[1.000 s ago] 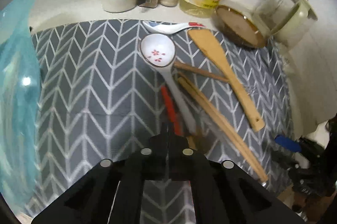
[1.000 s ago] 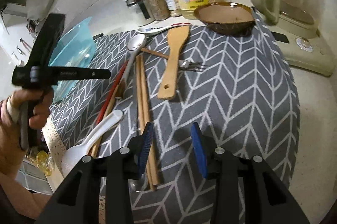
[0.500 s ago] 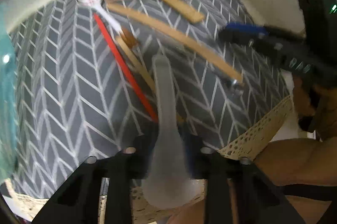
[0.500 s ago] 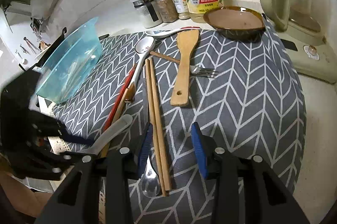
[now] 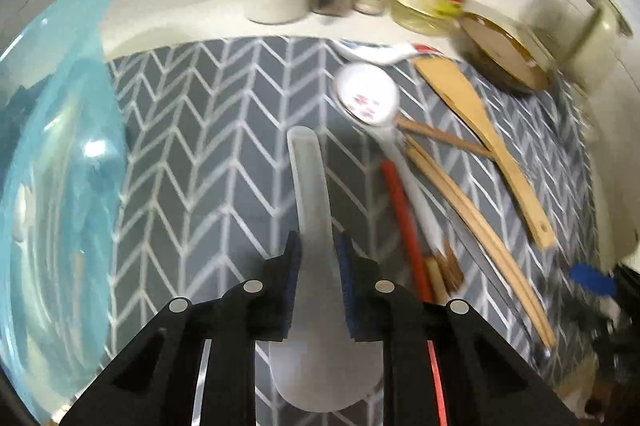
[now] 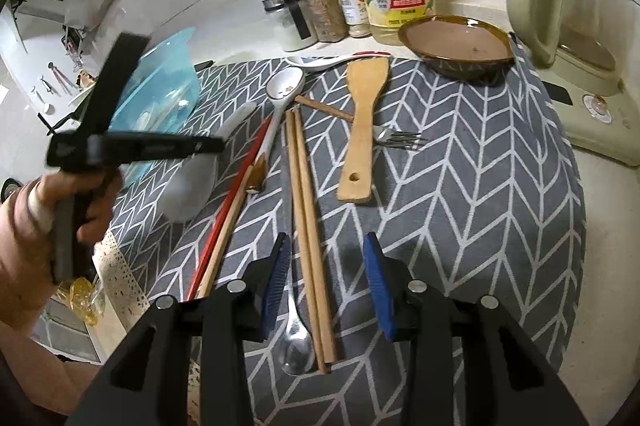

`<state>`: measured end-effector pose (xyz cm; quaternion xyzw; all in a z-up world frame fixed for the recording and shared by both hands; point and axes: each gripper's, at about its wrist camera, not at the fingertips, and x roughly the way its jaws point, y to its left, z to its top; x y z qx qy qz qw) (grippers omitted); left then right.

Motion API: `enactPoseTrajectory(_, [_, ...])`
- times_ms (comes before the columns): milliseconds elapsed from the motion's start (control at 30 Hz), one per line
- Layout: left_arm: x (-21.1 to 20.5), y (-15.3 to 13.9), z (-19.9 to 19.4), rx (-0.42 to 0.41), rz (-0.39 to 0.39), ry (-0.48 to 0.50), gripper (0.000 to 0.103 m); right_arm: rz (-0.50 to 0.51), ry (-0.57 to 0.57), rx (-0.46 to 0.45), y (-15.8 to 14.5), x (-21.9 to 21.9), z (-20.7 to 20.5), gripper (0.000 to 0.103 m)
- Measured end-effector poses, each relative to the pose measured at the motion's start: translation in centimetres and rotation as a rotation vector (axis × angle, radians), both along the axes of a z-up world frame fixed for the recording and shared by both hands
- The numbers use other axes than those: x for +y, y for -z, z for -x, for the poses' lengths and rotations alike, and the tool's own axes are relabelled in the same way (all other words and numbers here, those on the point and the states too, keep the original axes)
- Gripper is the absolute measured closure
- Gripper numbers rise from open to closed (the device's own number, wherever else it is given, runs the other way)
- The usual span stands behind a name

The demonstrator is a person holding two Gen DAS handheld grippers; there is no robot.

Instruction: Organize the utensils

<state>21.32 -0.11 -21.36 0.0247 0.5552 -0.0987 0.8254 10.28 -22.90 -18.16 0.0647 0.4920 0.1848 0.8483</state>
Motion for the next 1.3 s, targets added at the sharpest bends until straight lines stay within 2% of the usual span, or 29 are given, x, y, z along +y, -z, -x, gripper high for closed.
enactPoseTrajectory(33, [-0.1,-0.1,0.0,0.006,-0.013,0.003,0.069,-0.001,-0.001,0.000,0.0,0.0,0.1,0.066])
enactPoseTrajectory(67, [-0.2,-0.3,0.3,0.008,-0.020,0.009,0.058,-0.003,-0.003,0.000,0.0,0.0,0.1,0.066])
enactPoseTrajectory(100, [-0.4,-0.8,1.0,-0.006,-0.022,0.019,0.054,-0.003,-0.003,0.001,0.0,0.0,0.2,0.066])
enactPoseTrajectory(200, [-1.2,-1.5,3.2,0.000,-0.018,0.065,0.053,-0.006,0.009,0.002,0.0,-0.3,0.2,0.066])
enactPoseTrajectory(267, [-1.8,-1.7,5.3,0.030,0.016,0.112,0.053,-0.005,0.016,0.003,0.0,-0.4,0.2,0.066])
enactPoseTrajectory(333, [-2.8,-1.1,7.0,0.069,0.018,0.156,0.057,-0.007,0.018,0.006,0.1,-0.4,0.2,0.066])
enactPoseTrajectory(367, [-3.3,-0.7,7.6,0.084,0.010,0.176,0.063,-0.008,0.019,0.005,0.0,-0.4,0.2,0.066])
enactPoseTrajectory(433, [-3.8,0.5,8.4,0.118,-0.010,0.193,0.064,-0.008,0.015,0.002,-0.1,-0.2,0.2,0.066])
enactPoseTrajectory(467, [-3.8,0.5,8.8,0.091,-0.009,0.187,0.064,-0.008,0.014,0.000,-0.2,-0.2,0.2,0.066])
enactPoseTrajectory(567, [-3.7,0.7,8.7,0.078,-0.013,0.174,0.064,-0.006,0.008,-0.007,-0.4,0.1,0.2,0.066])
enactPoseTrajectory(633, [-4.0,0.8,8.1,0.053,-0.028,0.175,0.069,-0.006,0.007,-0.010,-0.5,0.2,0.1,0.066])
enactPoseTrajectory(667, [-4.2,0.9,7.6,0.028,-0.058,0.170,0.087,-0.006,0.006,-0.010,-0.5,0.1,0.0,0.066])
enactPoseTrajectory(700, [-4.3,0.8,7.0,0.016,-0.061,0.158,0.094,-0.002,0.008,-0.010,-0.5,0.1,0.0,0.066])
enactPoseTrajectory(833, [-2.9,0.5,5.5,0.072,0.074,0.082,0.096,0.006,0.011,-0.005,-0.5,0.3,0.0,0.066])
enactPoseTrajectory(900, [-2.2,-0.7,5.7,0.052,0.113,0.068,0.096,-0.001,0.009,-0.002,-0.4,0.3,0.0,0.066])
enactPoseTrajectory(1100, [-0.9,-4.1,6.3,-0.002,0.120,0.074,0.097,-0.014,-0.004,0.030,1.2,1.6,-0.7,0.066])
enactPoseTrajectory(1233, [-0.5,-4.2,6.6,0.007,0.129,0.082,0.097,0.064,-0.034,0.014,2.1,3.1,-1.6,0.068])
enactPoseTrajectory(1300, [-0.3,-3.8,7.0,0.026,0.128,0.091,0.097,0.048,-0.019,0.019,2.2,3.0,-2.1,0.068])
